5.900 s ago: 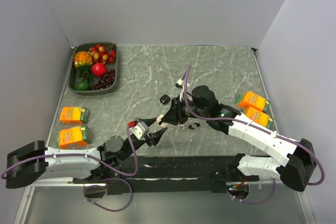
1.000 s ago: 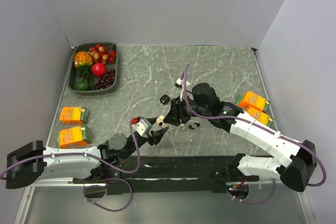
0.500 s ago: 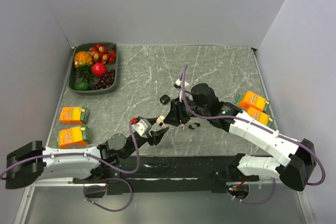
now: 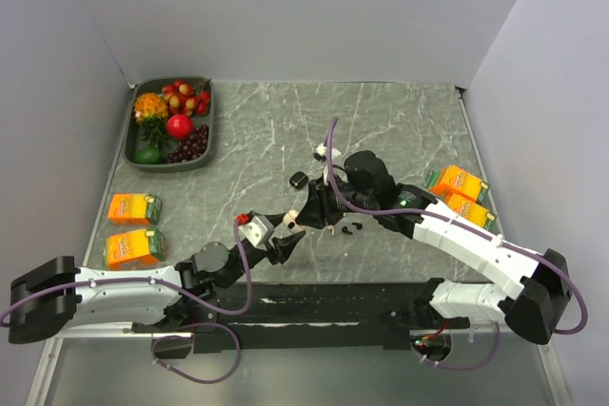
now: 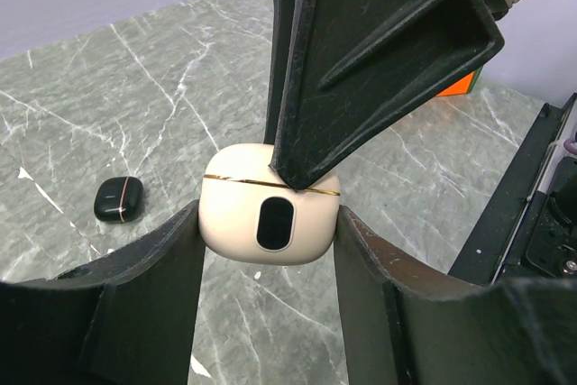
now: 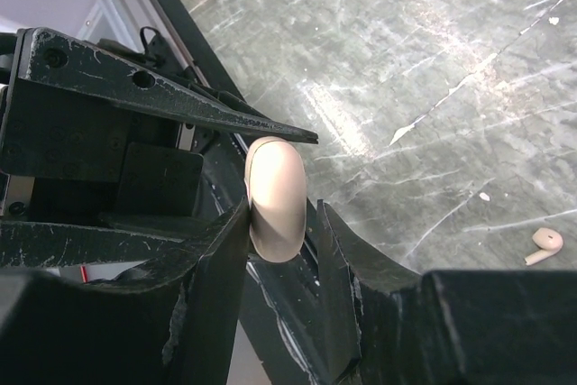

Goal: Insert the wireless bluetooth earbuds into the charging case
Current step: Open the charging case.

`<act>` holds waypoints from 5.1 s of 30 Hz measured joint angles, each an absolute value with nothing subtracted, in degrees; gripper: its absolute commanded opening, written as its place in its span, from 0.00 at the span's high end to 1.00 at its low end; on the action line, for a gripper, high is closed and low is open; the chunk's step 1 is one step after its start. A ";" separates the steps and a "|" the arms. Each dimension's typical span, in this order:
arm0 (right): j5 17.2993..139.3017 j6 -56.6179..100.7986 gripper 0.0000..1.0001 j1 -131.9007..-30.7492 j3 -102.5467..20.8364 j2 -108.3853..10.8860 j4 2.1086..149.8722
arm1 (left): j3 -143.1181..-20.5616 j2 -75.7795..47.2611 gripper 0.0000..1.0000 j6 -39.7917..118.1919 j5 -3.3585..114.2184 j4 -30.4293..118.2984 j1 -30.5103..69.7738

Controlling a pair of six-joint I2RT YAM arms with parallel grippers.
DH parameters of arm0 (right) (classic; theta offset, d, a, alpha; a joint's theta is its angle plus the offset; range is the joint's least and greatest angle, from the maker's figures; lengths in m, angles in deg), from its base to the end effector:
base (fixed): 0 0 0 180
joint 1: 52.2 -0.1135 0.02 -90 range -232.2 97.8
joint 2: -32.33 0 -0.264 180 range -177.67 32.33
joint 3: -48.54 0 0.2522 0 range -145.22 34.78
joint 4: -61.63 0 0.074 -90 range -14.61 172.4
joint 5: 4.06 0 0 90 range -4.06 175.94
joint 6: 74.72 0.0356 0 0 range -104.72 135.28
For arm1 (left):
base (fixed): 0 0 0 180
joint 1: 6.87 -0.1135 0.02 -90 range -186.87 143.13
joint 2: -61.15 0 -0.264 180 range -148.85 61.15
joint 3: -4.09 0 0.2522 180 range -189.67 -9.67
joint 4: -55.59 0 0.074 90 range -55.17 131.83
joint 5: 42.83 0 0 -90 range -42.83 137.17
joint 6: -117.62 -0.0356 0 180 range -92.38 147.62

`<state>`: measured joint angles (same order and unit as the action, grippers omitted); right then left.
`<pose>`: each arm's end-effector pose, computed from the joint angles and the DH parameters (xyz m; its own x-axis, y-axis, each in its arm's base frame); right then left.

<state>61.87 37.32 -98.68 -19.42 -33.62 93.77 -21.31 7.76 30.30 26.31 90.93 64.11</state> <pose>0.1661 0.1960 0.3100 -0.6600 -0.1974 -0.7249 -0.7091 0.4823 0.5143 0.0744 -0.1771 0.2208 0.0057 -0.1507 -0.9886 0.7695 0.6321 -0.0919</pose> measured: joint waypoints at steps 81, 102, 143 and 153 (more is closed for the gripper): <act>45.30 48.66 0.46 -88.54 -13.86 -31.72 81.79 | -21.09 11.83 0.99 29.99 26.31 93.05 65.12; 43.33 48.20 1.00 -88.82 -13.86 -34.85 80.76 | -21.11 11.04 0.56 30.23 26.28 94.19 65.23; 57.84 16.88 1.00 -92.34 -21.45 -25.21 101.07 | -28.59 34.93 0.04 48.48 22.90 61.38 65.34; 50.19 16.29 1.00 -92.34 -23.42 -25.71 103.80 | -40.06 24.42 0.02 34.95 50.02 50.54 65.34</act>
<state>50.19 16.29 -92.34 -23.42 -25.71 103.80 -40.06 24.42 34.95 50.02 50.54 65.34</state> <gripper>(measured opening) 0.170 0.977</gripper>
